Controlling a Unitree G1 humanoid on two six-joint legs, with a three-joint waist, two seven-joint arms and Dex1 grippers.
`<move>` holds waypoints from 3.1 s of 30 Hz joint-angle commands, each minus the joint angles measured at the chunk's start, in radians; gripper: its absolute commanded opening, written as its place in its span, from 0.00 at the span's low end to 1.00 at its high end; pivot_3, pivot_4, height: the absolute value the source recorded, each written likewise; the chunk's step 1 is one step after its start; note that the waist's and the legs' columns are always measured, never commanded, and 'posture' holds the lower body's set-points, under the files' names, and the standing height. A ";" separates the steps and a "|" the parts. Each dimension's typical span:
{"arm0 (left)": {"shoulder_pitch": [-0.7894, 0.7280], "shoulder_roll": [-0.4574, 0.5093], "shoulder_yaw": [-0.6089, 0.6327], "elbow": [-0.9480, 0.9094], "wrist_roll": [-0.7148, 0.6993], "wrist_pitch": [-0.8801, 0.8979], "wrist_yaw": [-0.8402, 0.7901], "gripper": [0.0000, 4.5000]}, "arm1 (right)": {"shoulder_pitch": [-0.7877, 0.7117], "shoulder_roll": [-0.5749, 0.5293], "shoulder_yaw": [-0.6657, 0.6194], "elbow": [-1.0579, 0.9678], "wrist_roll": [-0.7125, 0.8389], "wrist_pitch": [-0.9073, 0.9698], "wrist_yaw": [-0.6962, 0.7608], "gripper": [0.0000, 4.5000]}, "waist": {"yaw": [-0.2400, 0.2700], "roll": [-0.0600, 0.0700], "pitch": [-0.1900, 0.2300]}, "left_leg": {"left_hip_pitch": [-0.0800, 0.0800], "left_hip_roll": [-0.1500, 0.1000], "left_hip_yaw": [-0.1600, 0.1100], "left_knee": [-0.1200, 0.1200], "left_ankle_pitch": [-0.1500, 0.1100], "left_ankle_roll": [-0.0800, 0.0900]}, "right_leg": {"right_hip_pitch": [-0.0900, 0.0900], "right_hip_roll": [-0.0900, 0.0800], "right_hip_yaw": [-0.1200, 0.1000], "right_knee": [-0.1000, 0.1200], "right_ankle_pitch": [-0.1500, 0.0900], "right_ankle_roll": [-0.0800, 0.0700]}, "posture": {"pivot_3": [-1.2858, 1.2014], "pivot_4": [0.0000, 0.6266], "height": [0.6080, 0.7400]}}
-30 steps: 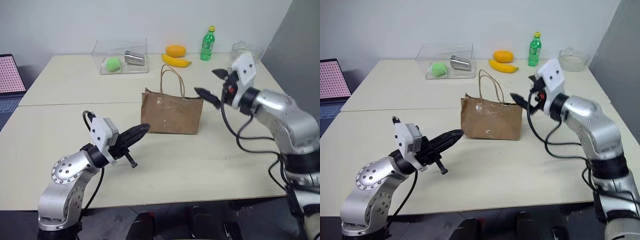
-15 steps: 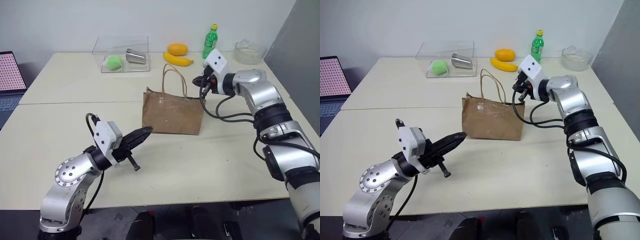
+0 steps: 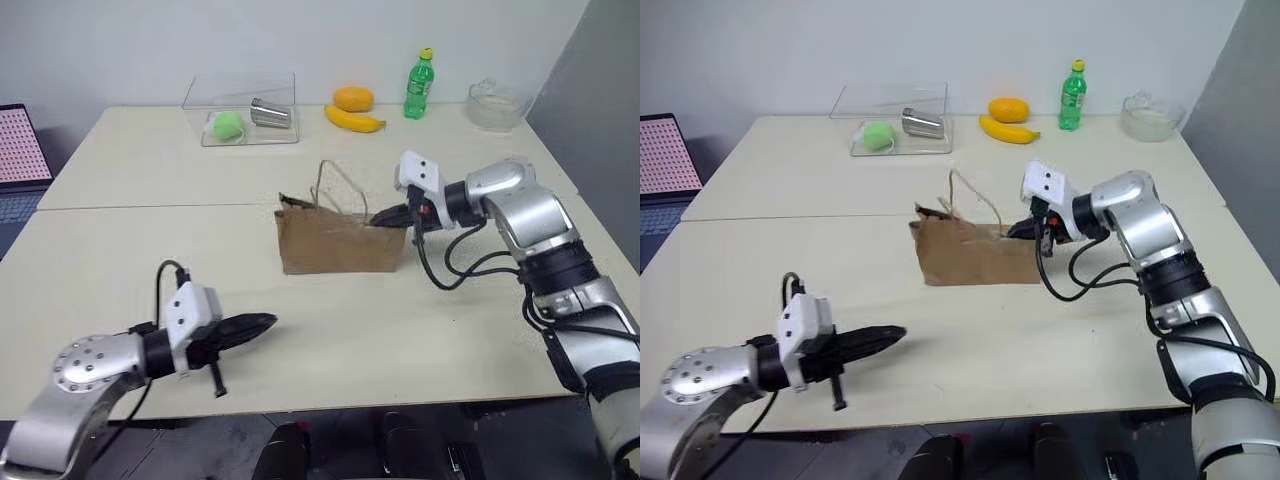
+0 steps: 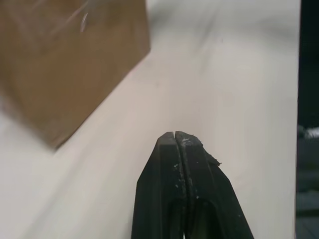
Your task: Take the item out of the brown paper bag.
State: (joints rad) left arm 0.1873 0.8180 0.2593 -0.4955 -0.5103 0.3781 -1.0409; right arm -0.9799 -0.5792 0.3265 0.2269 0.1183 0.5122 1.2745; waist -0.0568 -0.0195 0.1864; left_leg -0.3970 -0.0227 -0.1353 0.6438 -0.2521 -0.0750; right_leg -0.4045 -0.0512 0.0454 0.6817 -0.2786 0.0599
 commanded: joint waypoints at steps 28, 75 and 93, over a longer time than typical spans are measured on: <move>-0.347 0.274 -0.035 0.063 -0.105 0.088 -0.233 0.04 | 0.448 -0.148 -0.118 -0.678 0.202 0.241 -0.087 0.00 | 0.001 0.001 0.000 | 0.000 0.001 -0.001 0.000 0.000 0.000 | 0.000 0.001 -0.001 0.000 0.000 0.000 | 0.52 0.24 1.00; -0.619 -0.216 -0.649 0.609 0.454 -1.094 -0.300 0.50 | 1.032 -0.332 -0.476 -1.274 1.007 0.350 -0.979 0.00 | 0.025 0.000 0.000 | 0.012 0.000 -0.002 0.000 0.000 0.001 | 0.017 0.001 -0.001 -0.004 -0.001 0.001 | 0.52 0.24 1.00; -0.644 -0.238 -0.607 0.487 0.349 -0.786 -0.214 0.00 | 1.216 -0.687 -0.402 -1.274 0.886 0.095 -0.774 0.50 | 0.025 0.000 0.000 | 0.013 0.001 -0.002 0.001 0.000 0.001 | 0.017 0.001 -0.001 -0.004 -0.002 0.004 | 0.52 0.24 1.00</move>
State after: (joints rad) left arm -0.4339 0.5864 -0.3781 0.0357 -0.1262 -0.4487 -1.2752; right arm 0.2316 -1.2474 -0.0834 -0.9416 1.0030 0.6607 0.4680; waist -0.0322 -0.0199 0.1861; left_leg -0.3840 -0.0220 -0.1374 0.6443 -0.2525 -0.0739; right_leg -0.3870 -0.0499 0.0441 0.6770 -0.2819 0.0657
